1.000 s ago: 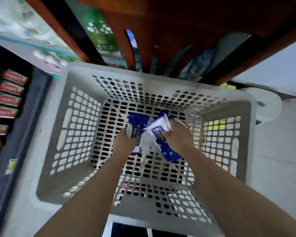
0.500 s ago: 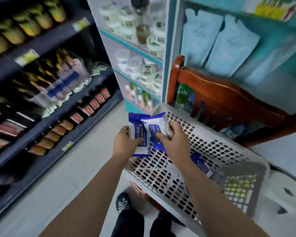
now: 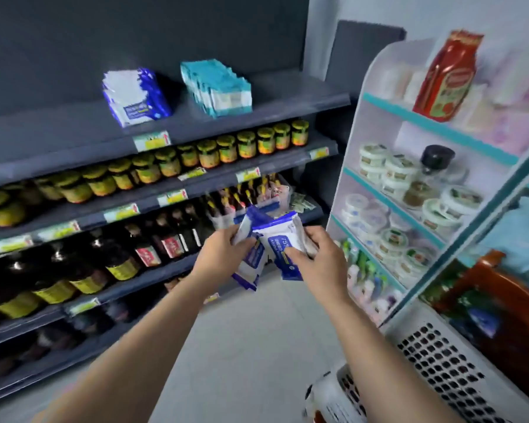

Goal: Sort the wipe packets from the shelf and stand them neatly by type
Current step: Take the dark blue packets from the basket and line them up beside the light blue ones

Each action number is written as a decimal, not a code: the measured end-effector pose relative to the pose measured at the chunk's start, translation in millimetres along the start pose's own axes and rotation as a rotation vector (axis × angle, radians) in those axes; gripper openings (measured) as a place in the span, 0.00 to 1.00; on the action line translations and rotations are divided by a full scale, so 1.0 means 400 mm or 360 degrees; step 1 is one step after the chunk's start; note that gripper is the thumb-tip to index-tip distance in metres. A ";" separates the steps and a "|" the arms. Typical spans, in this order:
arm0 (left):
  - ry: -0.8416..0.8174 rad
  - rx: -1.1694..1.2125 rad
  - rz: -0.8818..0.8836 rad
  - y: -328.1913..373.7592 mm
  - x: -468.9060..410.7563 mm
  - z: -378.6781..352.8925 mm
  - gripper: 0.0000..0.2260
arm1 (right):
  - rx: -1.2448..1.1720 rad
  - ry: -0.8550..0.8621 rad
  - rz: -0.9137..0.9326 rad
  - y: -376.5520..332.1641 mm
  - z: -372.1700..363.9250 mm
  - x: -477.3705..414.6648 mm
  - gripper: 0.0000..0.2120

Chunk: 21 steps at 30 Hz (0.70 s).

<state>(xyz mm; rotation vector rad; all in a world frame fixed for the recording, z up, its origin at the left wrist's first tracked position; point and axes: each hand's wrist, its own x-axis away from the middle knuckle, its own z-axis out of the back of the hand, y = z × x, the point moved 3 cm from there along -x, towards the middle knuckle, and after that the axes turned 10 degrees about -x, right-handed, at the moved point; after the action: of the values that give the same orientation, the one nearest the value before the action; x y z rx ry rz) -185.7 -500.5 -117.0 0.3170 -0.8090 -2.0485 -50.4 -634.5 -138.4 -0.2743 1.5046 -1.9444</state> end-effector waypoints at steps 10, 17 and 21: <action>0.0355 -0.0014 0.0032 -0.162 -0.160 0.369 0.11 | 0.0032 -0.0279 0.0327 -0.232 -0.302 -0.159 0.13; 0.0495 -0.0031 -0.0020 -0.196 -0.328 0.509 0.10 | 0.0074 -0.0398 0.0447 -0.316 -0.421 -0.336 0.14; 0.0530 -0.0060 -0.0042 -0.199 -0.469 0.562 0.12 | 0.0088 -0.0443 0.0591 -0.341 -0.490 -0.468 0.15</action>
<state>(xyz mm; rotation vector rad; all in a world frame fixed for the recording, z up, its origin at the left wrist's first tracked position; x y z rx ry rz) -241.5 -220.6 -13.9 0.6309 -0.5630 -1.9616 -61.8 -349.9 -33.5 -0.2135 1.2200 -1.5785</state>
